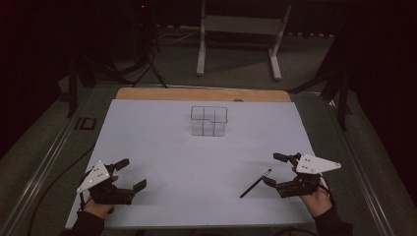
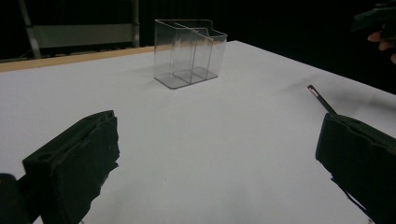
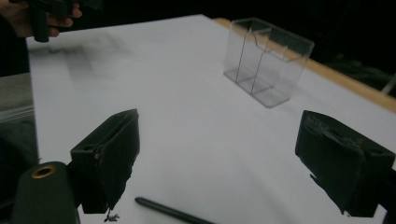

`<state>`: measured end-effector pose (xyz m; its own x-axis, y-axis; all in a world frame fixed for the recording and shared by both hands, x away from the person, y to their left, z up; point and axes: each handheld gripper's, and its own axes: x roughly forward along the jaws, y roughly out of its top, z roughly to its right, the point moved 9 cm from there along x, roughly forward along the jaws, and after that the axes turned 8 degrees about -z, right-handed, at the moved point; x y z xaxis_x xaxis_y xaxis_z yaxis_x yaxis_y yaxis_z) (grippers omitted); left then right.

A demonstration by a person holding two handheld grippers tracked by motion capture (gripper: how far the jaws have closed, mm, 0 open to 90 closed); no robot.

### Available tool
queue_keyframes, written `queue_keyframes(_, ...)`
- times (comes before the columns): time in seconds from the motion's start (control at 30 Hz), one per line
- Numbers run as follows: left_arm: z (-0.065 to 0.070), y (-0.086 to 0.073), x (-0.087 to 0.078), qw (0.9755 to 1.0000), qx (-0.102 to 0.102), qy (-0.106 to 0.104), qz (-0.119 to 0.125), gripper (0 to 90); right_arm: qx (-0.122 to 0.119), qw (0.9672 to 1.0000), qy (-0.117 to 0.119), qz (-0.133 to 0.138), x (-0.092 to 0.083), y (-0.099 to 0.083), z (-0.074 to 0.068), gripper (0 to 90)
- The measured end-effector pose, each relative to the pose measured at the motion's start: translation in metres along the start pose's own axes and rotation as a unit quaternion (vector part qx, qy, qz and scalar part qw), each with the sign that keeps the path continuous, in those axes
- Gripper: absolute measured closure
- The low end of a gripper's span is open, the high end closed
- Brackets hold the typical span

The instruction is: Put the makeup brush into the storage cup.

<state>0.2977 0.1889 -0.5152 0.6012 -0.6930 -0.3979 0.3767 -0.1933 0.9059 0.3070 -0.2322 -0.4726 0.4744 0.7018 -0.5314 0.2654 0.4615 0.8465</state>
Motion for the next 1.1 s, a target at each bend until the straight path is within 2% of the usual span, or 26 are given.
queue_keyframes(0.3,0.000,0.000,0.001,1.0000,0.003,0.001,-0.002,0.7,0.007,0.9997,0.014,-0.020,0.001,-0.002,0.024,15.5)
queue_keyframes(0.4,0.000,0.000,0.001,1.0000,0.003,0.001,-0.002,0.7,0.003,0.9991,0.027,-0.034,0.002,-0.005,0.026,15.5)
queue_keyframes(0.47,0.001,0.000,0.001,1.0000,0.006,0.000,-0.003,0.7,0.002,0.9977,0.050,-0.046,0.004,-0.007,0.025,15.6)
queue_keyframes(0.53,0.001,0.000,0.001,1.0000,0.008,-0.001,-0.004,0.7,0.003,0.9946,0.080,-0.065,0.006,-0.011,0.022,15.6)
queue_keyframes(0.67,0.002,-0.001,0.002,0.9999,0.010,-0.004,-0.007,0.7,-0.013,0.9889,0.108,-0.102,0.012,-0.019,0.017,15.6)
queue_keyframes(0.73,0.002,-0.001,0.003,0.9999,0.011,-0.004,-0.008,0.7,-0.026,0.9834,0.129,-0.125,0.016,-0.025,0.013,15.6)
queue_keyframes(0.83,0.003,-0.001,0.003,0.9999,0.011,-0.004,-0.008,0.7,-0.030,0.9778,0.150,-0.143,0.023,-0.032,0.009,15.6)
queue_keyframes(0.97,0.002,-0.001,0.002,0.9999,0.010,-0.005,-0.008,0.7,-0.032,0.9729,0.164,-0.160,0.030,-0.039,0.008,15.6)
queue_keyframes(1.1,0.003,-0.001,0.003,0.9999,0.011,-0.005,-0.008,0.7,-0.047,0.9666,0.174,-0.182,0.035,-0.044,0.009,15.6)
